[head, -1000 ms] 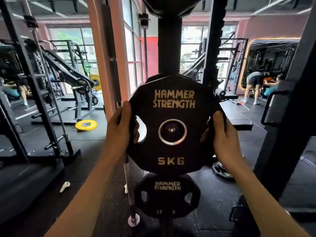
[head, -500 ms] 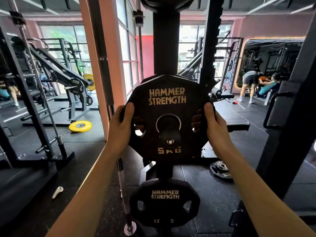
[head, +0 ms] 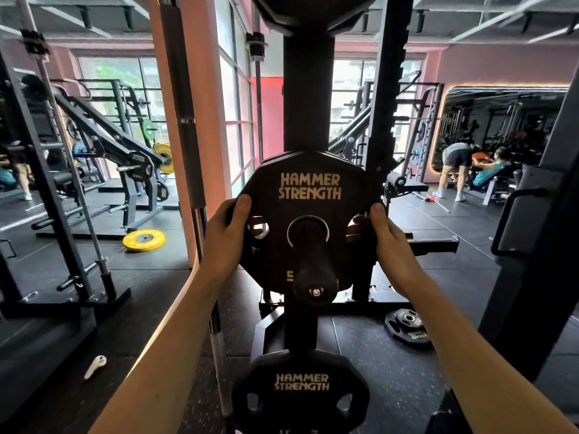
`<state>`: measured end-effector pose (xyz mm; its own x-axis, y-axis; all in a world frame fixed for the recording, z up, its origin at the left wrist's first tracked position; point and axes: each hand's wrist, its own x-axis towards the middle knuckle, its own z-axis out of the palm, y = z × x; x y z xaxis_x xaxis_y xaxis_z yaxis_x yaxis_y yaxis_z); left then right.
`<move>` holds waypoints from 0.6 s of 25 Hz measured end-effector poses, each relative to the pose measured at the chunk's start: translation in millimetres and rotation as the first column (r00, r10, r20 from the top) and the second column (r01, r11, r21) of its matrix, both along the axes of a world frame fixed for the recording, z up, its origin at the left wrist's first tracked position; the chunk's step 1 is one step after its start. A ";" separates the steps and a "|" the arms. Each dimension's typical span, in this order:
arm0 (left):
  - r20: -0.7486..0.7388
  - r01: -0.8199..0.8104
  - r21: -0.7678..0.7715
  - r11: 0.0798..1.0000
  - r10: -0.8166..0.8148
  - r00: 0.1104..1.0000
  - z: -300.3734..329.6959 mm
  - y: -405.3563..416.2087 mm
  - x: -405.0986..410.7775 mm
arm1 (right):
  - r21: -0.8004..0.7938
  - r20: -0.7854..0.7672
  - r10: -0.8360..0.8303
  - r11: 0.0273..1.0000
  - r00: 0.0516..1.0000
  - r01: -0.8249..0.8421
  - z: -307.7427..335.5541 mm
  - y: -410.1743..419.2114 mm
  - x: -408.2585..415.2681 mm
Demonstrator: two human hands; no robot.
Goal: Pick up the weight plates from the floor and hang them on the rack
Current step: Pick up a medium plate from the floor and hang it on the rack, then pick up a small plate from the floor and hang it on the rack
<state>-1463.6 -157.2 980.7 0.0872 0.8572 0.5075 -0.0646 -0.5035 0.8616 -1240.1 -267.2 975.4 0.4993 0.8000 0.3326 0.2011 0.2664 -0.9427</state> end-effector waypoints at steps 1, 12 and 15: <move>0.000 -0.004 0.002 1.000 0.004 1.000 -0.9 0.9 0.3 | -0.006 0.009 0.002 1.000 1.000 -0.002 -1.0 2.8 2.0; -0.186 -0.121 0.049 0.991 0.129 0.974 -9.3 -17.1 -7.7 | -0.141 0.129 -0.029 0.989 0.991 0.048 -23.1 -9.6 -0.2; -0.245 -0.094 0.001 0.996 0.091 0.965 -39.1 -26.5 -24.0 | -0.139 0.119 -0.084 0.985 0.989 0.100 -42.9 -22.2 -7.0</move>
